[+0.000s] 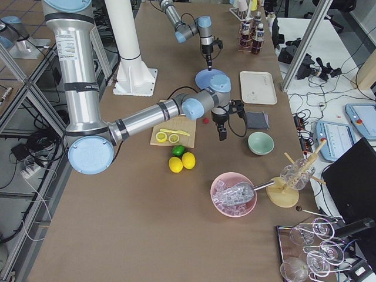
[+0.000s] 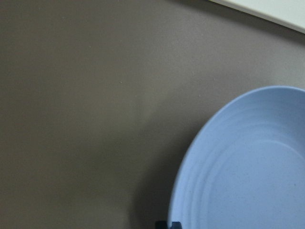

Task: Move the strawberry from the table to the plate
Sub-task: 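Push the blue plate with the left gripper toward the table center, then move the right gripper down over the red strawberry while the left arm withdraws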

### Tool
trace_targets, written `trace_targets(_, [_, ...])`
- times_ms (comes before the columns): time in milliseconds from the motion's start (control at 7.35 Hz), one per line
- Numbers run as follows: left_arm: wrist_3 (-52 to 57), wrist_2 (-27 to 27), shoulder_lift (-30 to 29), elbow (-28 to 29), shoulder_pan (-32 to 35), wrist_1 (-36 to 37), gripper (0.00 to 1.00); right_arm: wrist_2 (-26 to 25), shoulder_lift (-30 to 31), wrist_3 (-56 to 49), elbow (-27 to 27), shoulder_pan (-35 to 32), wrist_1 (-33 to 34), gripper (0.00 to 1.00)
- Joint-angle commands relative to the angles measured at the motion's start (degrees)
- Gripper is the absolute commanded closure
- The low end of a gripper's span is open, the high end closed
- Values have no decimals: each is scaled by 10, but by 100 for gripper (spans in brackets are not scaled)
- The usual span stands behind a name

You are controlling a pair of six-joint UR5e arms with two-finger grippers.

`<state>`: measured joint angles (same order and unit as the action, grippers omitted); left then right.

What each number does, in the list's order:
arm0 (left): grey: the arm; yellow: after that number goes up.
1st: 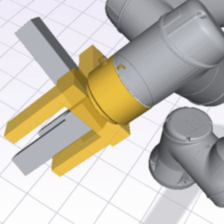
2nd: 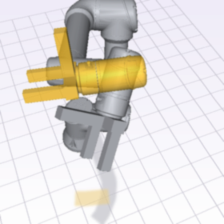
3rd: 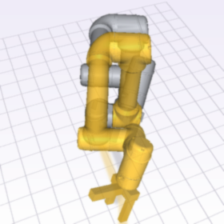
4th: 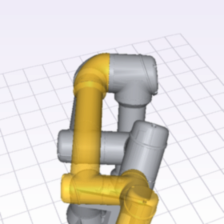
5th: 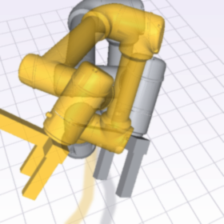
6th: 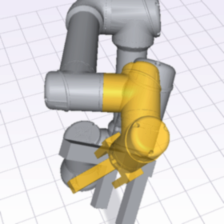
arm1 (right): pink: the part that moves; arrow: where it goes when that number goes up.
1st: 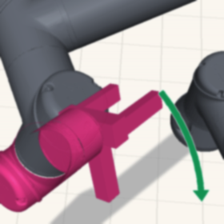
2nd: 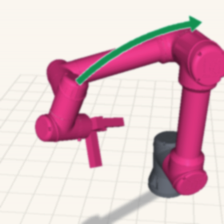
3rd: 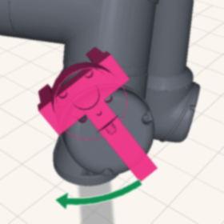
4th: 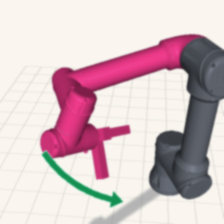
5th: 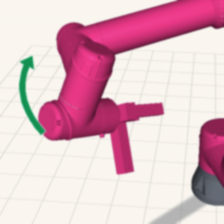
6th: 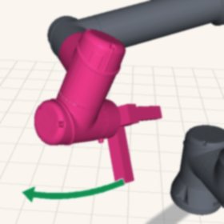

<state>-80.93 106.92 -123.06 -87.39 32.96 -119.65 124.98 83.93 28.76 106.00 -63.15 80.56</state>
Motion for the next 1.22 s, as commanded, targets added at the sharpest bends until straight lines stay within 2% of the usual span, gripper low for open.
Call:
trace_targets(0, [3, 0, 0, -2, -1, -2, 42, 0, -1, 1, 0, 2, 0, 0])
trace_targets(136, [5, -2, 5, -13, 3, -2, 3, 0, -3, 2, 0, 5, -1, 0])
trace_targets(272, [12, 7, 17, -36, 24, 1, 2, 0, -10, 20, 1, 18, -1, 0])
trace_targets(544, [101, 80, 82, -113, 98, 50, 2, -15, -50, 104, -1, 66, -1, 0])
trace_targets(816, [225, 148, 175, -173, 170, 67, 2, -65, -95, 203, -5, 131, 1, 0])
trace_targets(952, [247, 172, 206, -180, 207, 65, 2, -90, -106, 234, -11, 164, 0, 0])
trace_targets(1088, [315, 196, 248, -187, 246, 64, 2, -113, -116, 268, -20, 188, 0, 0])
